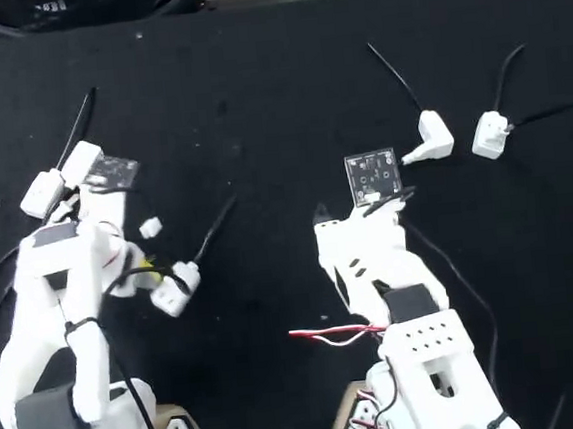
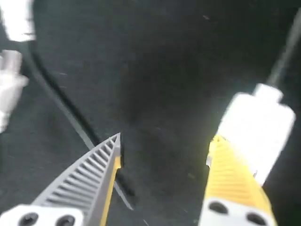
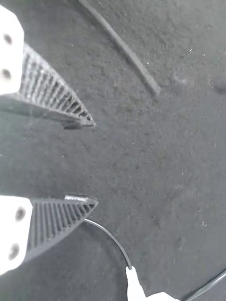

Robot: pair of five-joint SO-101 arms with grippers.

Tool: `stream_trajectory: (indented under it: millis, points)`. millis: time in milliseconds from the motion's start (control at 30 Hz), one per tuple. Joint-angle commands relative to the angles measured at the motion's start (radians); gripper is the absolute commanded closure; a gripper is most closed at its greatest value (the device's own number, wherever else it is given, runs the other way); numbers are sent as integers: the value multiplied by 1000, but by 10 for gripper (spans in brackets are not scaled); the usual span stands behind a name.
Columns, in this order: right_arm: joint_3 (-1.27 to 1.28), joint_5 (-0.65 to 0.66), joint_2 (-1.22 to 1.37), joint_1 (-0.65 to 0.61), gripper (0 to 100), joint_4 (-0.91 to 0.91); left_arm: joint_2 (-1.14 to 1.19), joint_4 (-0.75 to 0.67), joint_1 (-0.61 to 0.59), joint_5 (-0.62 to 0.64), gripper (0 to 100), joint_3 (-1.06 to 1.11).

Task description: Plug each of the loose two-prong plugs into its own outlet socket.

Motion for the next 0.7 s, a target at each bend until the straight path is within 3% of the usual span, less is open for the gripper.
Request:
stream_trajectory:
  millis: [0,133,333,500,667]
  points:
    - [-62,-5,-22,18,779,-21,-14,186,87,2,704,-77]
    - [-62,-5,-22,18,779,-21,-14,296,199,2,704,-88]
    - [-62,-5,-22,18,779,-21,-14,341,317,8,704,-136]
    - [-62,-5,-22,18,779,-21,-14,488,294,6,704,-346]
    - [-62,-5,-22,18,779,-21,-2,528,182,-52,704,-456]
